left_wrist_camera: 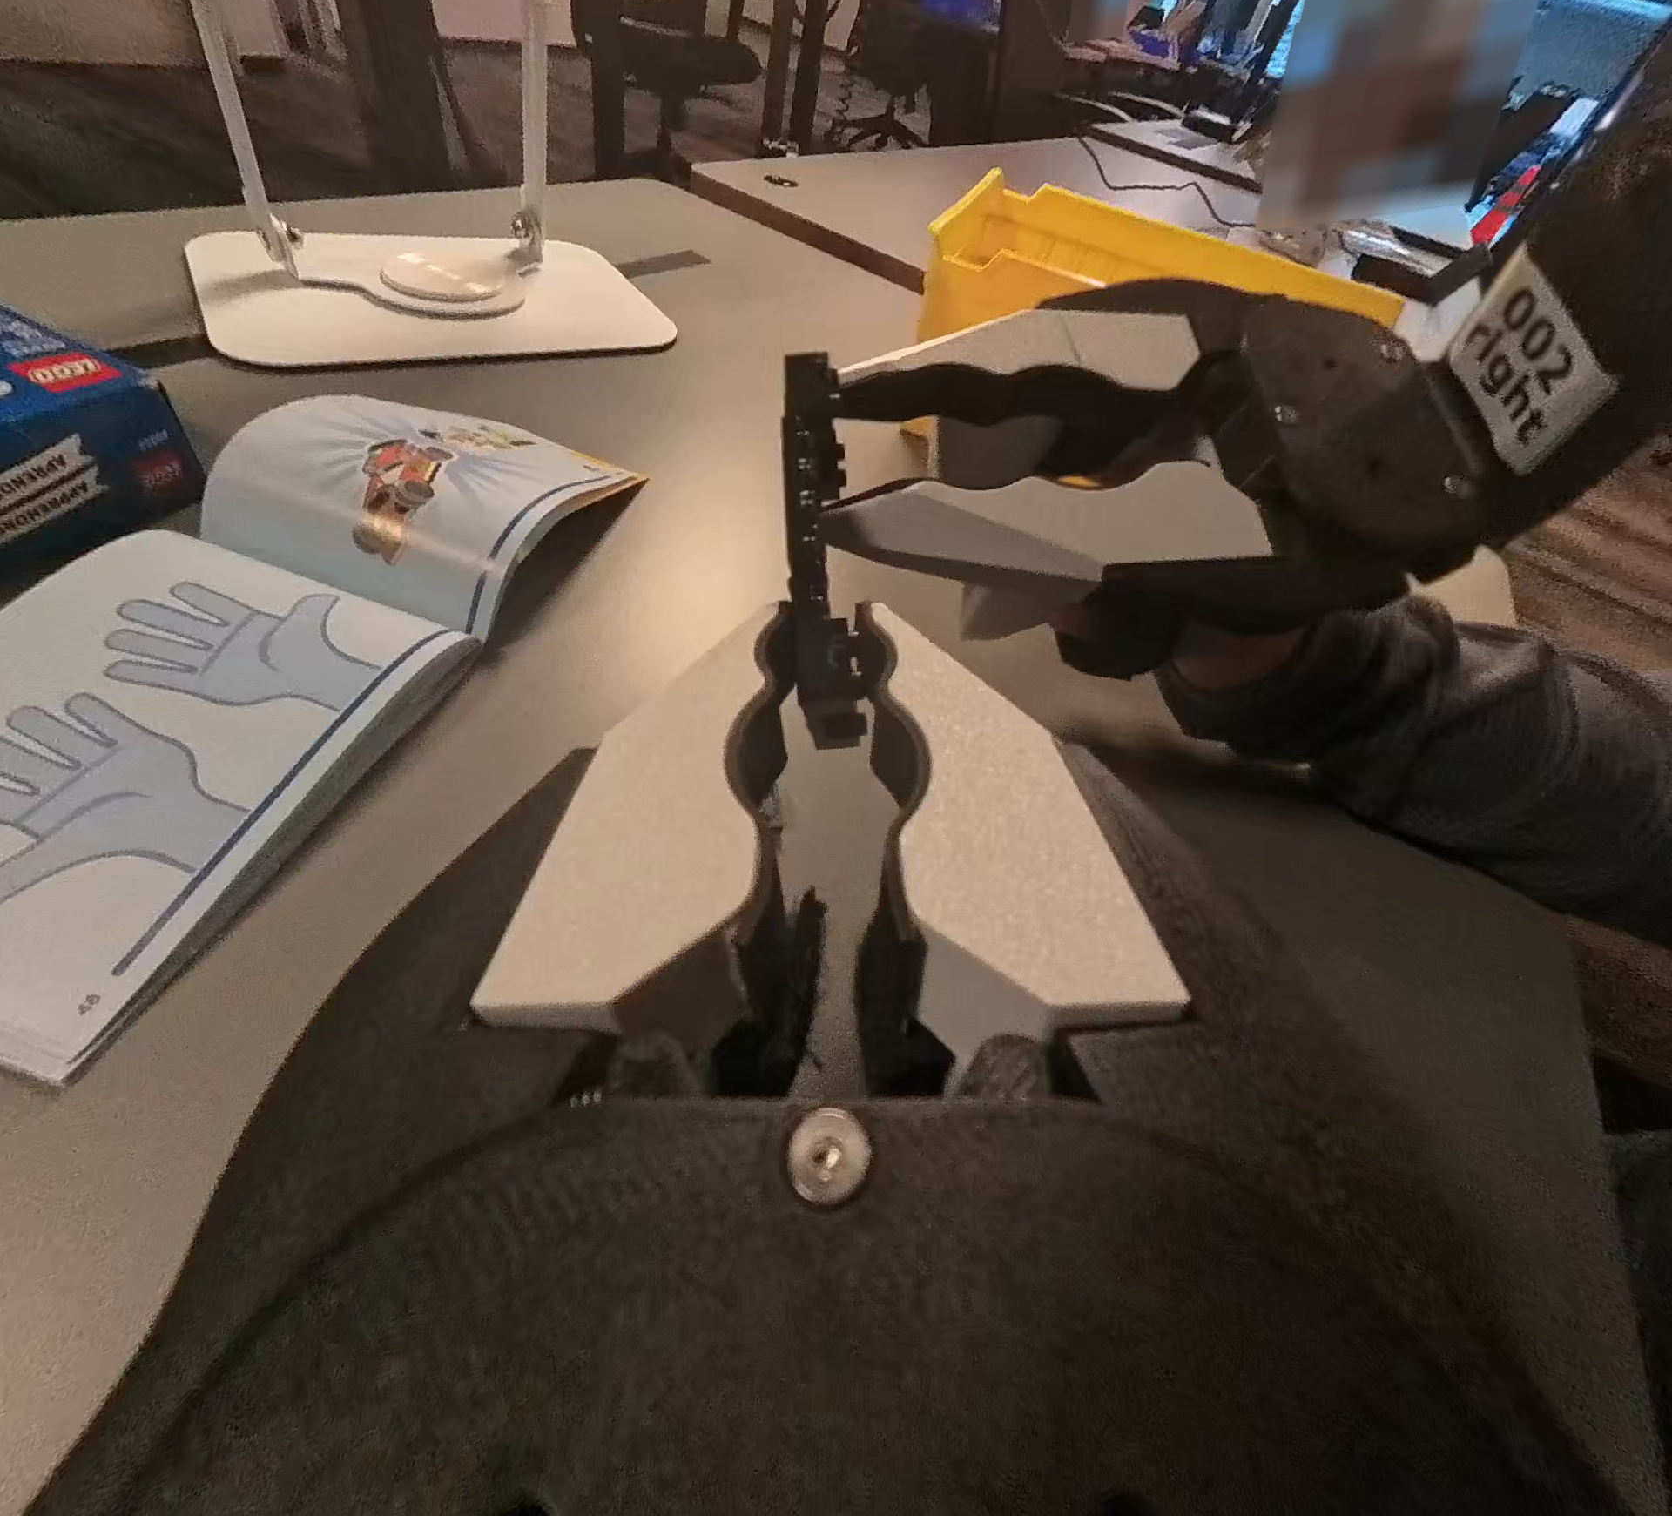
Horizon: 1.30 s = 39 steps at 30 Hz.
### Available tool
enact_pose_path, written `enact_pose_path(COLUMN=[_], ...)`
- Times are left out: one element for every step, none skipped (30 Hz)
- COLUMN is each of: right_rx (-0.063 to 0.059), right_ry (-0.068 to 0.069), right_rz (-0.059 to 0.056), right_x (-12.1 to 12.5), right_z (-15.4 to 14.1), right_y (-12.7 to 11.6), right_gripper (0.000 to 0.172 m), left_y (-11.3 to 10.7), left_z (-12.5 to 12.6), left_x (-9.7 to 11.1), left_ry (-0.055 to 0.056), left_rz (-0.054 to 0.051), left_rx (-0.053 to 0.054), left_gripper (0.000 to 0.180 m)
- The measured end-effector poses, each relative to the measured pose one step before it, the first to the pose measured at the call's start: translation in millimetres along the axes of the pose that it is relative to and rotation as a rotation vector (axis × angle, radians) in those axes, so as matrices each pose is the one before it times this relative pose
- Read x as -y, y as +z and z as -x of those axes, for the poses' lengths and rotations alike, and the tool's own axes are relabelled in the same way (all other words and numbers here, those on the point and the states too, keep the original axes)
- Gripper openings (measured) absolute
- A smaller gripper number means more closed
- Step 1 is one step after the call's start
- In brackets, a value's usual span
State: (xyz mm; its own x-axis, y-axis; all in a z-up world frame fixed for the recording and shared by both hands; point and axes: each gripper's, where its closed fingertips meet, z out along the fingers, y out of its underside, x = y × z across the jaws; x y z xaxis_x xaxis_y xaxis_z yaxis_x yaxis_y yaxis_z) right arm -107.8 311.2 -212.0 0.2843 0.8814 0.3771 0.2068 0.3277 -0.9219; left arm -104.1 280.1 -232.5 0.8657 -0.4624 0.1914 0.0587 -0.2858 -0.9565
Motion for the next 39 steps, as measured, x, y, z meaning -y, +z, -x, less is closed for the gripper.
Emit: enact_pose_path(right_rx=[-0.0261, -0.0021, -0.0148, 0.0008, 0.0290, 0.0282, 0.0089, -0.0098, -0.0169, -0.0157, -0.0151, -0.0185, -0.0252, -0.0236, -0.0261, -0.0218, -0.0134, -0.0015, 0.0008, 0.0041, -0.0072, -0.0128, -0.0133, -0.0050, -0.0089, -0.0139, -0.0100, -0.0077, -0.0077, -0.0106, -0.0122, -0.0089, -0.0097, -0.2171, -0.0385, 0.0729, 0.0558, 0.0330, 0.0552], right_ry=[-0.0276, -0.0357, -0.0508, -0.0304, 0.0349, 0.0557, 0.0087, -0.0268, -0.0224, -0.0065, -0.0022, -0.0052, -0.0037, -0.0003, 0.0021, 0.0093, 0.0148, 0.0204, 0.0193, 0.0110, -0.0081, -0.0203, -0.0224, -0.0161, -0.0161, -0.0177, -0.0124, -0.0020, 0.0066, 0.0003, -0.0106, -0.0125, -0.0065, -0.0078, 0.0446, 0.1562, 0.0823, -0.0256, -0.0599], right_rz=[-0.0073, -0.0016, 0.0003, 0.0129, 0.0051, 0.0069, 0.0124, 0.0134, 0.0180, 0.0115, 0.0097, 0.0124, 0.0167, 0.0220, 0.0238, 0.0248, 0.0258, 0.0234, 0.0172, 0.0174, 0.0054, -0.0010, 0.0032, -0.0015, -0.0034, -0.0057, 0.0020, 0.0022, 0.0018, 0.0078, 0.0021, 0.0003, -0.0010, 0.0173, 0.0308, 0.0571, 0.0102, -0.0345, -0.0357], right_x=[3.46, 2.95, 2.33, -1.48, -2.11, -3.36, -3.16, -2.10, -2.62, -1.08, -1.29, -0.31, -1.09, -1.96, -2.69, -2.61, -3.23, -4.17, -3.97, -3.72, -1.25, 0.40, -0.55, -0.49, 0.53, 1.15, -0.66, -0.89, 0.15, -0.57, 0.59, 0.61, 0.55, -2.82, -13.47, -14.50, -1.83, 4.65, 5.91], right_z=[0.37, 4.96, 3.45, 1.12, 1.00, 0.28, 0.05, 0.16, 0.56, 0.31, 0.29, 0.00, -1.47, -1.06, -1.59, -1.13, -0.34, 1.37, 1.57, 1.88, 0.59, 0.39, 1.29, 3.23, 1.86, 1.13, 0.54, -0.30, -0.72, -0.30, -0.01, 0.07, -0.59, -36.08, -17.73, -0.66, 1.68, 7.56, 15.77], right_y=[-0.40, 0.21, 0.39, 1.01, 1.05, 0.72, 0.62, 0.84, 1.36, 1.08, 1.02, 1.31, 1.77, 2.01, 3.35, 3.07, 3.17, 3.78, 2.56, 2.45, 1.75, 1.25, 1.33, 0.68, 0.71, -0.80, 0.21, -0.05, -0.20, -0.11, -0.34, -0.61, -0.30, -9.59, 3.03, 3.42, -0.01, -1.43, -1.07], right_gripper=[0.028, 0.017, 0.009, 0.009, 0.009, 0.009, 0.009, 0.009, 0.009, 0.010, 0.010, 0.011, 0.014, 0.017, 0.022, 0.027, 0.032, 0.036, 0.038, 0.038, 0.038, 0.038, 0.037, 0.031, 0.027, 0.025, 0.024, 0.024, 0.024, 0.024, 0.022, 0.020, 0.019, 0.000, 0.000, 0.000, 0.000, 0.000, 0.000], left_y=[-1.30, -0.84, -0.16, -1.08, -0.62, 0.79, 1.58, 1.30, 0.88, 0.82, 0.36, 0.35, 0.97, 1.52, 1.90, 2.15, 1.85, 1.56, 1.58, 1.63, 1.53, 0.87, 0.82, 0.62, 0.10, 0.03, 0.37, 0.74, 0.26, 0.34, 0.61, 0.08, 0.23, -0.20, -2.67, -2.75, 0.06, 1.58, 1.57], left_z=[-1.16, -1.31, -0.46, 2.29, 1.83, 0.76, 0.42, 0.55, 1.23, 0.95, 0.82, 1.20, 1.50, 1.90, 2.46, 2.83, 3.11, 2.90, 2.51, 2.59, 2.32, 1.76, 1.53, 1.61, 1.27, 1.05, 0.82, 0.68, 0.56, 0.37, 0.32, 0.12, 0.55, 6.71, 7.08, 4.72, 0.46, 0.82, -0.95], left_x=[2.83, 1.50, -0.07, -0.66, -1.55, -1.80, -1.63, -1.22, -1.54, -1.79, -1.04, -0.96, -0.98, -1.38, -2.03, -2.13, -2.75, -3.44, -3.61, -3.28, -2.16, -0.62, -0.82, -0.59, 0.23, 0.19, -0.14, -1.08, -0.27, -0.31, -0.62, 0.16, -0.43, -2.10, -0.15, 1.11, -0.36, -1.89, -1.83], left_ry=[0.0039, 0.0130, 0.0206, 0.0398, 0.0164, -0.0157, -0.0289, -0.0192, -0.0073, 0.0001, -0.0001, -0.0019, -0.0059, -0.0130, -0.0228, -0.0300, -0.0255, -0.0217, -0.0218, -0.0199, -0.0115, -0.0123, -0.0185, -0.0180, -0.0078, 0.0007, 0.0022, -0.0003, 0.0001, -0.0006, -0.0026, -0.0002, 0.0010, -0.0113, -0.0125, -0.0485, -0.0583, -0.0345, 0.0003], left_rz=[-0.0119, -0.0066, 0.0042, 0.0089, 0.0151, 0.0117, 0.0091, 0.0063, 0.0100, 0.0122, 0.0072, 0.0066, 0.0041, 0.0051, 0.0054, 0.0052, 0.0073, 0.0102, 0.0103, 0.0098, 0.0045, -0.0030, -0.0026, 0.0013, -0.0022, -0.0023, 0.0015, 0.0075, 0.0015, 0.0026, 0.0055, -0.0011, 0.0033, 0.0145, -0.0003, -0.0100, 0.0044, 0.0175, 0.0156], left_rx=[-0.0018, -0.0011, 0.0132, 0.0290, 0.0183, 0.0013, -0.0069, -0.0031, 0.0059, 0.0087, 0.0100, 0.0131, 0.0165, 0.0204, 0.0243, 0.0271, 0.0266, 0.0189, 0.0092, 0.0067, 0.0070, 0.0041, 0.0015, 0.0012, 0.0046, 0.0087, 0.0077, 0.0056, 0.0039, 0.0021, 0.0005, 0.0009, 0.0049, 0.0424, 0.0180, -0.0143, -0.0419, -0.0197, -0.0076], left_gripper=[0.010, 0.010, 0.010, 0.010, 0.010, 0.010, 0.010, 0.010, 0.010, 0.010, 0.010, 0.010, 0.010, 0.010, 0.010, 0.010, 0.010, 0.010, 0.010, 0.010, 0.010, 0.010, 0.010, 0.010, 0.010, 0.010, 0.010, 0.010, 0.010, 0.010, 0.010, 0.010, 0.010, 0.009, 0.009, 0.009, 0.009, 0.009, 0.009])
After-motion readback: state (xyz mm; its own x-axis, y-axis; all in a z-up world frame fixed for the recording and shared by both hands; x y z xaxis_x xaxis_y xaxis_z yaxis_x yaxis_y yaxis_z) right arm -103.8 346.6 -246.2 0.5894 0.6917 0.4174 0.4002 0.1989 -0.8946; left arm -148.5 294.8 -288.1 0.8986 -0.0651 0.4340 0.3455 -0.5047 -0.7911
